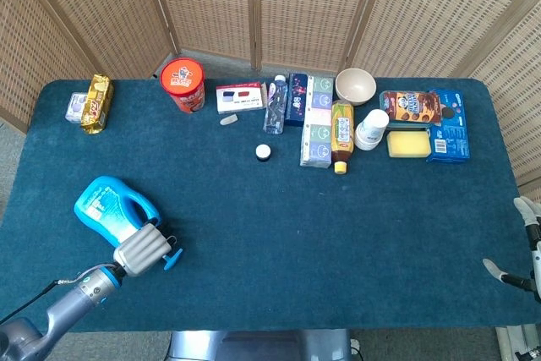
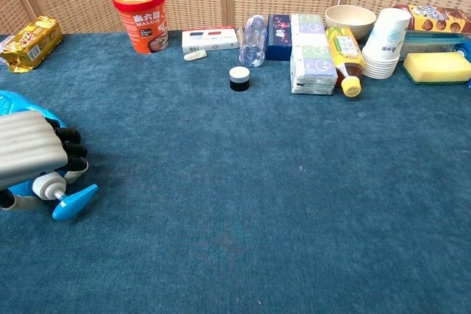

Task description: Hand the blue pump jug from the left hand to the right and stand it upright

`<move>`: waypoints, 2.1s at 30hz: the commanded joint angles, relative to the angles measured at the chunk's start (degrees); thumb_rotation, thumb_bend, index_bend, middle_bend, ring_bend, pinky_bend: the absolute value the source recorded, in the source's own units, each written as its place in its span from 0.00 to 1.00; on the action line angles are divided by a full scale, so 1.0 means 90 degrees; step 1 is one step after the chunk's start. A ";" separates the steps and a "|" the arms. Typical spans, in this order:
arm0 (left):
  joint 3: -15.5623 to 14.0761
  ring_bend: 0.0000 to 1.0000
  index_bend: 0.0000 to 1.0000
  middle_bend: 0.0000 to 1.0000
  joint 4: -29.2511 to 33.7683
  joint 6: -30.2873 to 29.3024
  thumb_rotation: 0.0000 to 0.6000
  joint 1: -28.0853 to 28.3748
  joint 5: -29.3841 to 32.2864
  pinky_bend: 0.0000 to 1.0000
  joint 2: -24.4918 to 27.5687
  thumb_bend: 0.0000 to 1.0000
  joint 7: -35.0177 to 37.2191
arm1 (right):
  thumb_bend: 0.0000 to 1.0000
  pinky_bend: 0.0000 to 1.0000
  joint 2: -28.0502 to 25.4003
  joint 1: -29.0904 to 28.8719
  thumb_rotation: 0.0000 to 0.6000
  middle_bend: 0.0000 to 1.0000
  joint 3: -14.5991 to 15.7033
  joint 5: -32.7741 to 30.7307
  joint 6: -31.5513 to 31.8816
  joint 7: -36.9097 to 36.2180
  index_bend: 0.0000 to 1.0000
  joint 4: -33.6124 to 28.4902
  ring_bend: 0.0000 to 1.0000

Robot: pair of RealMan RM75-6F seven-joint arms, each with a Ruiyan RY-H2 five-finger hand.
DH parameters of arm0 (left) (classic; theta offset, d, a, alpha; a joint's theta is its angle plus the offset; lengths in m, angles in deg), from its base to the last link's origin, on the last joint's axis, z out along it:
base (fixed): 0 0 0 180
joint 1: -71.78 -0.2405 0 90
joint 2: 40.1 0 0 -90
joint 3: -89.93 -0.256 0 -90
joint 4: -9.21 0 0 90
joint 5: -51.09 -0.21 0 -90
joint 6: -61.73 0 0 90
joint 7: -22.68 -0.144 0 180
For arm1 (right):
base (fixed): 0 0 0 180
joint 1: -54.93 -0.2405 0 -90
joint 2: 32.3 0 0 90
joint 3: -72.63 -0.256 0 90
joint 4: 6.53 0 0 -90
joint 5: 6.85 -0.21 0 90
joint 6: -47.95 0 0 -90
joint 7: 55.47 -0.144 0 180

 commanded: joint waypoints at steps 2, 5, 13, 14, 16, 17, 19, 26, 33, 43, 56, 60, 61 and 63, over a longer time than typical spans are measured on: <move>-0.0095 0.51 0.69 0.63 -0.0194 -0.0382 1.00 0.0010 -0.0225 0.68 -0.0095 0.42 0.0265 | 0.00 0.00 -0.0001 0.0003 1.00 0.00 0.0006 0.0025 0.0010 -0.0029 0.00 0.0012 0.00; -0.0109 0.51 0.70 0.63 -0.0216 -0.0688 1.00 -0.0005 -0.0289 0.68 -0.0085 0.42 0.0617 | 0.00 0.00 -0.0004 0.0006 1.00 0.00 0.0008 0.0032 0.0014 -0.0045 0.00 0.0014 0.00; -0.0097 0.51 0.70 0.63 0.0605 -0.1762 1.00 0.0046 -0.0592 0.68 0.0541 0.42 0.2223 | 0.00 0.00 0.0011 -0.0027 1.00 0.00 0.0015 0.0030 -0.0062 -0.0109 0.00 0.0032 0.00; -0.0107 0.51 0.70 0.63 0.0791 -0.1906 1.00 0.0072 -0.0659 0.68 0.0694 0.42 0.2510 | 0.00 0.00 0.0014 -0.0041 1.00 0.00 0.0022 0.0045 -0.0092 -0.0157 0.00 0.0035 0.00; -0.0133 0.51 0.70 0.63 0.1097 -0.2123 1.00 0.0114 -0.0779 0.68 0.0960 0.42 0.2943 | 0.00 0.00 0.0015 -0.0061 1.00 0.00 0.0036 0.0075 -0.0134 -0.0235 0.00 0.0056 0.00; -0.0156 0.51 0.70 0.63 0.1214 -0.2174 1.00 0.0132 -0.0815 0.68 0.1070 0.42 0.3112 | 0.00 0.00 0.0018 -0.0071 1.00 0.00 0.0044 0.0094 -0.0152 -0.0261 0.00 0.0065 0.00; -0.0177 0.51 0.70 0.63 0.1510 -0.2365 1.00 0.0179 -0.0935 0.68 0.1369 0.42 0.3495 | 0.00 0.00 0.0030 -0.0102 1.00 0.00 0.0066 0.0139 -0.0207 -0.0329 0.00 0.0079 0.00; -0.0175 0.51 0.70 0.63 0.2183 -0.2772 1.00 0.0368 -0.1313 0.68 0.2144 0.41 0.4332 | 0.00 0.00 0.0141 -0.0336 1.00 0.00 0.0151 0.0349 -0.0587 -0.0734 0.00 0.0022 0.00; 0.0031 0.51 0.70 0.63 0.2615 -0.2577 1.00 0.0798 -0.1327 0.68 0.2248 0.41 0.5047 | 0.00 0.00 0.0073 -0.0845 1.00 0.00 0.0097 0.0522 -0.1260 -0.1558 0.00 -0.0170 0.00; 0.0422 0.51 0.69 0.63 0.2583 -0.1818 1.00 0.1649 -0.0944 0.68 0.1867 0.41 0.6206 | 0.00 0.00 0.0089 -0.1419 1.00 0.00 -0.0191 0.0233 -0.1915 -0.2242 0.00 -0.0041 0.00; 0.1028 0.51 0.69 0.63 0.2359 -0.1534 1.00 0.2435 -0.0490 0.68 0.1012 0.41 0.7003 | 0.00 0.00 0.0159 -0.2018 1.00 0.00 -0.0317 0.0562 -0.2407 -0.3931 0.00 0.0119 0.00; 0.1166 0.51 0.69 0.63 0.2459 -0.1440 1.00 0.2579 -0.0324 0.68 0.0763 0.41 0.6895 | 0.00 0.00 0.0224 -0.2184 1.00 0.00 -0.0293 0.0835 -0.2407 -0.4383 0.00 0.0137 0.00; 0.1198 0.51 0.69 0.63 0.2497 -0.1414 1.00 0.2614 -0.0286 0.68 0.0711 0.41 0.6865 | 0.00 0.00 0.0245 -0.2231 1.00 0.00 -0.0291 0.0904 -0.2404 -0.4474 0.00 0.0142 0.00; 0.1266 0.51 0.69 0.63 0.2598 -0.1340 1.00 0.2682 -0.0151 0.68 0.0586 0.41 0.6800 | 0.00 0.00 0.0298 -0.2329 1.00 0.00 -0.0286 0.1016 -0.2399 -0.4644 0.00 0.0189 0.00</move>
